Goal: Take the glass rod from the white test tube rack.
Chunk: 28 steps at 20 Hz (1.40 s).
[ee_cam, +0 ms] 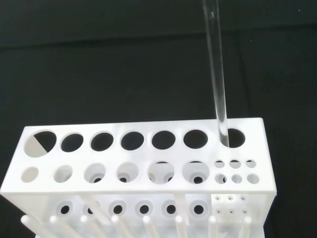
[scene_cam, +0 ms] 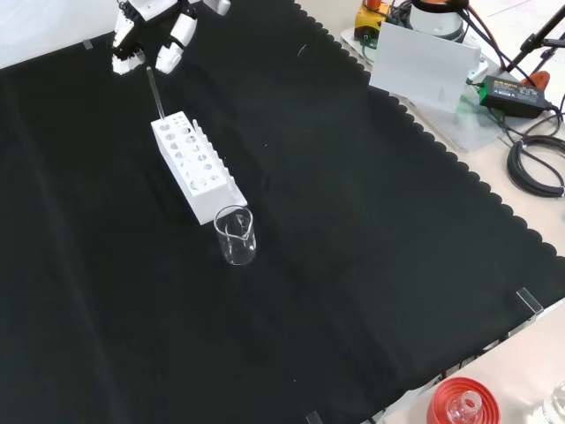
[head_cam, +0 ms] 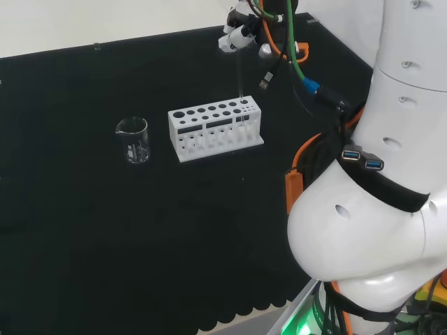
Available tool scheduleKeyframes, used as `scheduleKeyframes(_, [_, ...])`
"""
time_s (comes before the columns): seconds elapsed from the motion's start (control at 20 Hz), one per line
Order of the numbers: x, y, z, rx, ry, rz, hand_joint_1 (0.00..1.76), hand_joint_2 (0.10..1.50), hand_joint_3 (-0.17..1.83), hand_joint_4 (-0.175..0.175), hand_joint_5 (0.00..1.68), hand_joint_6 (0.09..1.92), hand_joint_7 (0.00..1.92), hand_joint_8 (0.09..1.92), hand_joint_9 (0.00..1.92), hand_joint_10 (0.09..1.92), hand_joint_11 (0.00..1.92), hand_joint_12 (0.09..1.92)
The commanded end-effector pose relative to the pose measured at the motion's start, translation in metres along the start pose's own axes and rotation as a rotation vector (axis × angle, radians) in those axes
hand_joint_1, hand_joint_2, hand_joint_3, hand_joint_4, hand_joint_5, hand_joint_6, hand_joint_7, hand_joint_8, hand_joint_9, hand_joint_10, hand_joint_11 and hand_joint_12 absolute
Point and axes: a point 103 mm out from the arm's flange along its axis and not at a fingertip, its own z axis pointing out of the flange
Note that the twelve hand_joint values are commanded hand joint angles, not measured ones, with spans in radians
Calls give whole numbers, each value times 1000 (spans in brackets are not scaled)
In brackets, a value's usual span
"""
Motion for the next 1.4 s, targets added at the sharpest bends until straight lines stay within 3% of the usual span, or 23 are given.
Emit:
scheduleKeyframes(0.05, [-3,6,4,-3,13,-17,666,1129,-175,-120,359,684,625,899,830,847,745,1299])
scheduleKeyframes(0.35, [-4,5,5,39,-26,-22,666,1129,-175,-135,409,750,737,893,869,837,787,1286])
scheduleKeyframes(0.6, [-4,5,5,56,-14,-29,682,1124,-175,-150,447,804,796,889,917,823,841,1272])
scheduleKeyframes(0.85, [-3,9,23,82,-29,-8,708,1120,-175,-166,485,854,851,880,976,796,908,1247])
scheduleKeyframes(0.9, [-4,11,26,76,-3,-49,726,1117,-175,-170,499,864,864,877,987,790,920,1243])
scheduleKeyframes(1.4, [-9,11,29,91,-3,-16,927,1091,-175,-175,663,888,994,844,1118,735,1075,1177])
